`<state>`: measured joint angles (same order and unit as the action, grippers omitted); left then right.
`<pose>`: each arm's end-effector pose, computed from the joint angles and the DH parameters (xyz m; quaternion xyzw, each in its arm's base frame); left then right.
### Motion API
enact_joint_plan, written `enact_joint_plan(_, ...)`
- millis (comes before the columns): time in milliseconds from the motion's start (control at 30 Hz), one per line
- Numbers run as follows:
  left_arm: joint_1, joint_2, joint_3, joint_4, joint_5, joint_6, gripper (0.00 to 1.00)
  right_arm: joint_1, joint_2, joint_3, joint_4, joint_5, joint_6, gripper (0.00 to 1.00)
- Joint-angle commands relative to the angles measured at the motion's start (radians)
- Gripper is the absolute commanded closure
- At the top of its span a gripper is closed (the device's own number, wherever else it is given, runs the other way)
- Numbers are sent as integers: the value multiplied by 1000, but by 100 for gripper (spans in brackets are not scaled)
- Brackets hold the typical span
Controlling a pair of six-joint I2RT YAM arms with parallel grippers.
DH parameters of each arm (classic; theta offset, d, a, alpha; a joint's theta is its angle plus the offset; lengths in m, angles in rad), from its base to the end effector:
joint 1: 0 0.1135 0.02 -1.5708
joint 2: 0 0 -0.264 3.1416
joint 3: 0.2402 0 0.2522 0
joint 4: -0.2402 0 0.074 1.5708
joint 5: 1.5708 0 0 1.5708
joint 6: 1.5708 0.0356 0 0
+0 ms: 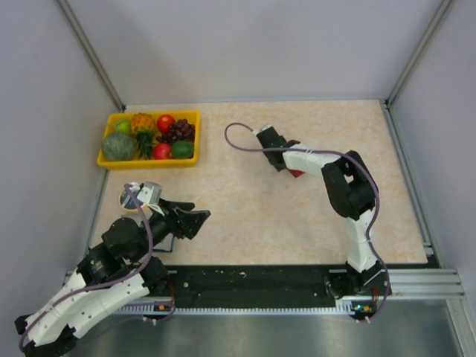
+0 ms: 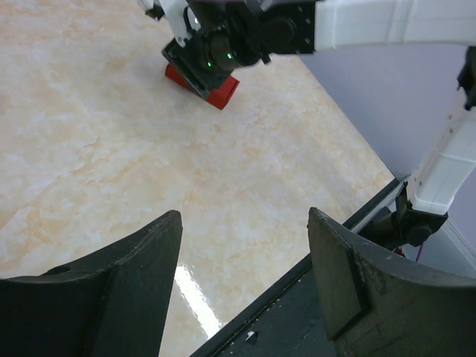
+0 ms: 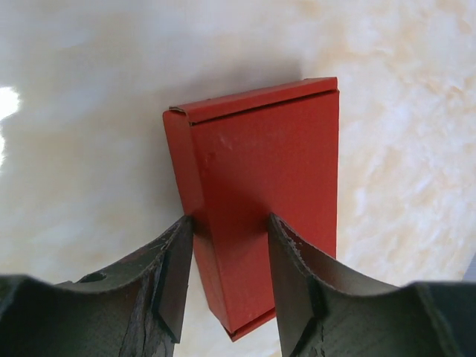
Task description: Fold the paper box
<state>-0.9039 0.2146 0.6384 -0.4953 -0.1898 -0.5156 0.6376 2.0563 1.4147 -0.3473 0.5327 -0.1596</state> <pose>0.0482 -0.0503 0.3174 0.0772 0.7274 -0.3894 0.5597 0.3586 0.2431 0.1610 -0.2891 0.8810 -0.1795 0.3286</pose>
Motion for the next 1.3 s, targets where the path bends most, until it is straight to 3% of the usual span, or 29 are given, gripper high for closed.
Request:
enact_joint_plan(0, 3, 80, -11, 139, 93, 20, 27, -165, 146, 211, -234, -16, 69, 56)
enact_joint_plan(167, 3, 166, -13, 178, 135, 31, 27, -275, 318, 525, -358, -31, 37, 56)
enact_joint_plan(533, 3, 265, -28, 242, 131, -12, 29, -470, 567, 976, -481, -60, 130, 57)
enact_joint_plan(733, 5, 299, -34, 270, 138, -52, 29, -529, 640, 1095, -486, -10, 218, 59)
enact_joint_plan(1000, 5, 339, -17, 273, 124, -67, 31, -552, 708, 1182, -424, 4, 164, 58)
enact_joint_plan(1100, 5, 348, -14, 279, 119, -73, 32, -547, 674, 1182, -385, -11, 164, 51)
enact_joint_plan(1133, 5, 351, -8, 276, 115, -73, 32, -544, 664, 1190, -380, -13, 131, 47)
enact_joint_plan(1167, 5, 354, -2, 270, 102, -75, 32, -540, 644, 1196, -380, -4, 127, 35)
enact_joint_plan(1267, 5, 364, 29, 235, 67, -61, 32, -491, 517, 1196, -381, 61, 86, 23)
